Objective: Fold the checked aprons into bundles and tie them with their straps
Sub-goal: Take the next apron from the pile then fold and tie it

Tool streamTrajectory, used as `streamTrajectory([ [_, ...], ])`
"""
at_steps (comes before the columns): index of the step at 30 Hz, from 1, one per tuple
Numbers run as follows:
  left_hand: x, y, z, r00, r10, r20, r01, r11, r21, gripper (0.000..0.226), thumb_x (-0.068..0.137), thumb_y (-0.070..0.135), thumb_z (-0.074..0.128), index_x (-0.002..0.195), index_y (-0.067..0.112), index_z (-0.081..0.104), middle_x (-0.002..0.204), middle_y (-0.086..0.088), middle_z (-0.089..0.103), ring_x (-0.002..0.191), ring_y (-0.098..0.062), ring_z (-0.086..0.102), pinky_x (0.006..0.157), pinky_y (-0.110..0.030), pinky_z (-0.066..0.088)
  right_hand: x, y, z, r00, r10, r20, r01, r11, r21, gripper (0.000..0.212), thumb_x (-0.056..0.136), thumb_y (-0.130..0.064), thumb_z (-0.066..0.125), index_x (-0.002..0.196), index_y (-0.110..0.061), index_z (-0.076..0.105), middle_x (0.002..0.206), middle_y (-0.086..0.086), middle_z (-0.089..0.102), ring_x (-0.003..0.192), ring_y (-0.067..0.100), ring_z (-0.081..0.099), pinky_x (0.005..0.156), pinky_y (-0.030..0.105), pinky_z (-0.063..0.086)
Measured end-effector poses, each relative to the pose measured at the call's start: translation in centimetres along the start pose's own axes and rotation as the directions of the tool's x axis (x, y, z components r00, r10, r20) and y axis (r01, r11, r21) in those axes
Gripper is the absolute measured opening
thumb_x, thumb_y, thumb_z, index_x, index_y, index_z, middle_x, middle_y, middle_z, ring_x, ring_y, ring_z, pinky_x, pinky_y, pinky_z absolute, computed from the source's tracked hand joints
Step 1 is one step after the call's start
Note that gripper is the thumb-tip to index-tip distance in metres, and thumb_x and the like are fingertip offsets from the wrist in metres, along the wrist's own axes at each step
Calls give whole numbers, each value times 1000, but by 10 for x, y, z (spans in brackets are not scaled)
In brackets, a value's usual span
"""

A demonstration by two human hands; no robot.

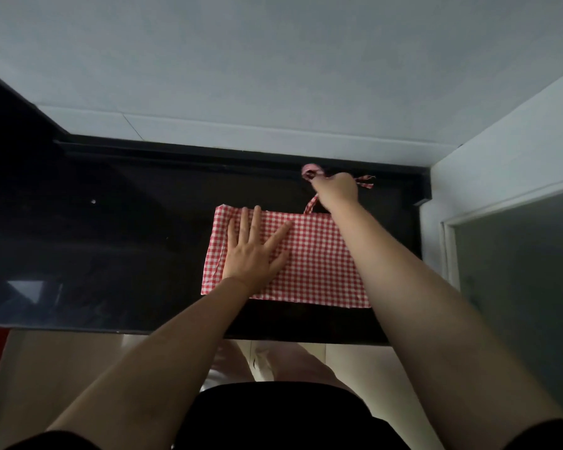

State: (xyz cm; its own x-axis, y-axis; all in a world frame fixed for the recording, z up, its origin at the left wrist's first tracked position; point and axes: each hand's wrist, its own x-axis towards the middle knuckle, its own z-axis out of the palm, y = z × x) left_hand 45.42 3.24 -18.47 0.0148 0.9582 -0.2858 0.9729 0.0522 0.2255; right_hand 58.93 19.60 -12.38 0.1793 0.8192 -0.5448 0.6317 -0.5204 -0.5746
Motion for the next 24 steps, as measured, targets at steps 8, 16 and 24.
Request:
streamTrajectory([
  [8,9,0,-15,995,-8,95,0,997,80,63,95,68,10,150,50,-17,162,-17,-19,147,-40,-19,117,-57,-10,-3,19,-66,991,-43,-126,90,913,397,47,86,-15,70,127,-11,47,116,5,62,97,16,65,80,28,55],
  [16,5,42,-41,994,104,40,-106,992,66,62,91,50,54,147,35,31,145,-9,36,132,-27,40,107,-46,40,-49,97,-65,957,289,27,-288,956,-50,84,81,-31,80,145,-3,34,142,18,49,126,35,53,103,43,45],
  [24,20,52,-49,947,16,322,-72,984,161,110,71,72,68,152,46,-1,154,-15,24,139,-34,33,103,-49,45,-59,95,-55,927,343,151,-349,937,14,61,88,-25,72,140,-9,45,140,14,49,125,33,52,103,43,43],
])
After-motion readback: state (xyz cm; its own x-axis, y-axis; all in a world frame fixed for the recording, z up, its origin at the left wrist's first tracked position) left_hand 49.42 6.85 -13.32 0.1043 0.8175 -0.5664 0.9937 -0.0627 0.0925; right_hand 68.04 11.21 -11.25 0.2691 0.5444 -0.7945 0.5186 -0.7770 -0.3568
